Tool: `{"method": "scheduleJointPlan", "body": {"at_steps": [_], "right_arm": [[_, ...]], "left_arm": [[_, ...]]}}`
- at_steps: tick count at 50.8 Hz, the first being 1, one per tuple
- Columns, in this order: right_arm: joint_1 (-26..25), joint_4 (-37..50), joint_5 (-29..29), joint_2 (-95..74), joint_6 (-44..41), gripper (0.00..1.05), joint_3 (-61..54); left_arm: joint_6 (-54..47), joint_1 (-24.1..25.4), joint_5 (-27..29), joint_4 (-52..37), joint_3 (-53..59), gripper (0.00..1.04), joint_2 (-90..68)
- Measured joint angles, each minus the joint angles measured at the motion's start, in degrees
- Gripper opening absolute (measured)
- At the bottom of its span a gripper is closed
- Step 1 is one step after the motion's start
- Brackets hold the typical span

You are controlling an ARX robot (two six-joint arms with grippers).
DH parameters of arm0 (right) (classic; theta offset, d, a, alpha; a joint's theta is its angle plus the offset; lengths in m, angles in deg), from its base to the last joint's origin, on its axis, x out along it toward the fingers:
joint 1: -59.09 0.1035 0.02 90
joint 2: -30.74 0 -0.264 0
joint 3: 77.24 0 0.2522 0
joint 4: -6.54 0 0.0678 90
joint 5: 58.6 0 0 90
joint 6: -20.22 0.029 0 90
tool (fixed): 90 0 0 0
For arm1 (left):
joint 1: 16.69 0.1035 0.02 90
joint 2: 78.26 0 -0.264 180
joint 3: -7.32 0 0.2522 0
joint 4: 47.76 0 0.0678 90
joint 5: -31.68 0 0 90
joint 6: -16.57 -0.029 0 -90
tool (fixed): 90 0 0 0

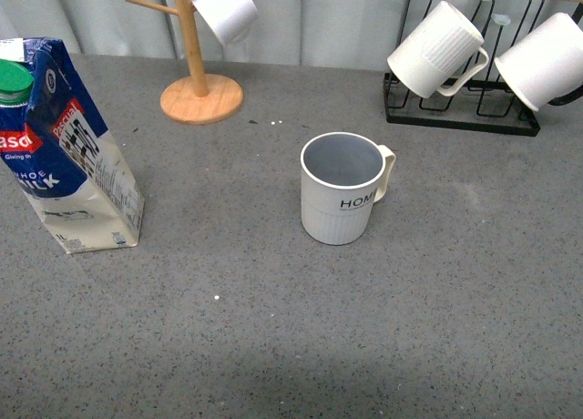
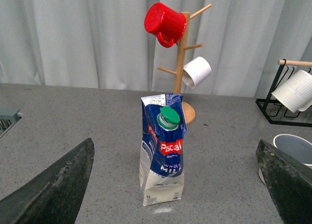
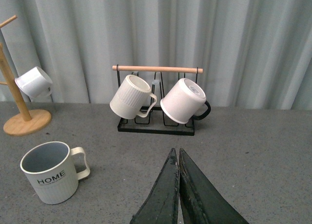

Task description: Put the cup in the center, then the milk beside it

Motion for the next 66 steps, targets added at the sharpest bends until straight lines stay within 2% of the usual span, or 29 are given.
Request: {"method": "scheduleJointPlan", "body": {"at_steps": [8, 31, 40, 43, 46, 50, 56, 66], "right_arm": [[0.00, 0.00, 0.00, 0.07, -0.07, 0.29, 0.00], [0.00, 0.00, 0.00, 0.07, -0.02, 0.97, 0.00], [0.00, 0.00, 0.00, 0.07, -0.04, 0.95, 0.00], [0.00, 0.00, 0.00, 0.07, -0.04, 0.95, 0.00], [0.00, 0.00, 0.00, 0.11, -0.04, 0.95, 0.00], [0.00, 0.00, 0.00, 0.11, -0.04, 0.95, 0.00], [0.00, 0.00, 0.00, 0.11, -0.04, 0.95, 0.00], [0.00, 0.00, 0.02, 0.11, -0.04, 0.95, 0.00]], "left_arm": [[0.00, 0.00, 0.00, 0.00, 0.00, 0.98, 0.00], [0.00, 0.00, 0.00, 0.00, 0.00, 0.98, 0.00], [0.00, 0.00, 0.00, 0.00, 0.00, 0.98, 0.00], [0.13, -0.66, 5.18, 6.21, -1.79, 0.98, -3.13], [0.20, 0.76, 4.79, 7.06, -2.08, 0.98, -7.13], [0.17, 4.50, 1.01, 0.83, -2.19, 0.98, -13.75], [1.16, 7.10, 1.16, -7.04, -3.41, 0.98, -23.19], [0.98, 3.96, 2.32, -21.24, -6.16, 0.98, -39.54]]}}
